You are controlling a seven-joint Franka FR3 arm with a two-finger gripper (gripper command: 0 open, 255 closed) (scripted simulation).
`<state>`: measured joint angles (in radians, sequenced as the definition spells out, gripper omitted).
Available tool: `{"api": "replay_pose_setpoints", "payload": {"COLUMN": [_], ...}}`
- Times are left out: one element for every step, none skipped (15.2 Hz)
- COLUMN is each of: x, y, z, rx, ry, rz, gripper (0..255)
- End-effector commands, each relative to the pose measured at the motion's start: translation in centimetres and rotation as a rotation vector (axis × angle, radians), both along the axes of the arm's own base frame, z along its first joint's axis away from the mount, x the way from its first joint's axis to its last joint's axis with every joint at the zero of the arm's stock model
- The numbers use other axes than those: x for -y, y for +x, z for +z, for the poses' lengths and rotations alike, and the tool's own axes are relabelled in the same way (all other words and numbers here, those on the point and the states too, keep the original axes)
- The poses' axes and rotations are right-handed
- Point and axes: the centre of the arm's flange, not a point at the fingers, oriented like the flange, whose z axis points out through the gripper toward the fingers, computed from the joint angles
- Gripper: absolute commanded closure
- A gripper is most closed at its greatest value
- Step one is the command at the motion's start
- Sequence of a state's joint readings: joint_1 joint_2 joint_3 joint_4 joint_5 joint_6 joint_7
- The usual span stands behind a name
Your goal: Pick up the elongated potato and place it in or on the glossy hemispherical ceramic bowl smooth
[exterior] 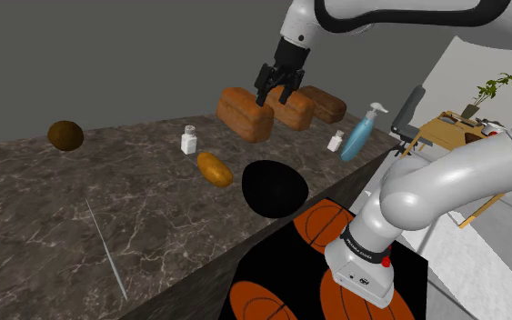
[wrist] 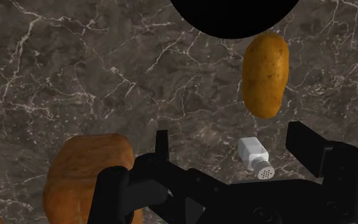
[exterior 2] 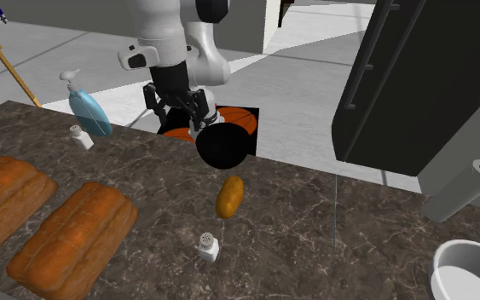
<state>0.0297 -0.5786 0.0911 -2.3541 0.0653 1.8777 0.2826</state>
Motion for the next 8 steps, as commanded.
{"api": "replay_pose_setpoints", "payload": {"x": [-1.8,-2.6,-3.4,-4.2,-5.0,-5.8,-6.5,-7.3], "y": [0.8,1.4,2.0,2.6,3.1,3.7,4.2,4.8], "z": [-2.1,-3.1,-4.0,-5.0,-6.0,-7.0,-8.0,-9.0], "rx": [-0.007,-0.011,-0.015,-0.019,-0.022,-0.026,-0.03,-0.034], "ry": [-0.009,-0.014,-0.019,-0.024,-0.029,-0.033,-0.038,-0.043], "rz": [-0.002,-0.003,-0.004,-0.004,-0.005,-0.006,-0.007,-0.008], "gripper": [0,0,0,0,0,0,0,0]}}
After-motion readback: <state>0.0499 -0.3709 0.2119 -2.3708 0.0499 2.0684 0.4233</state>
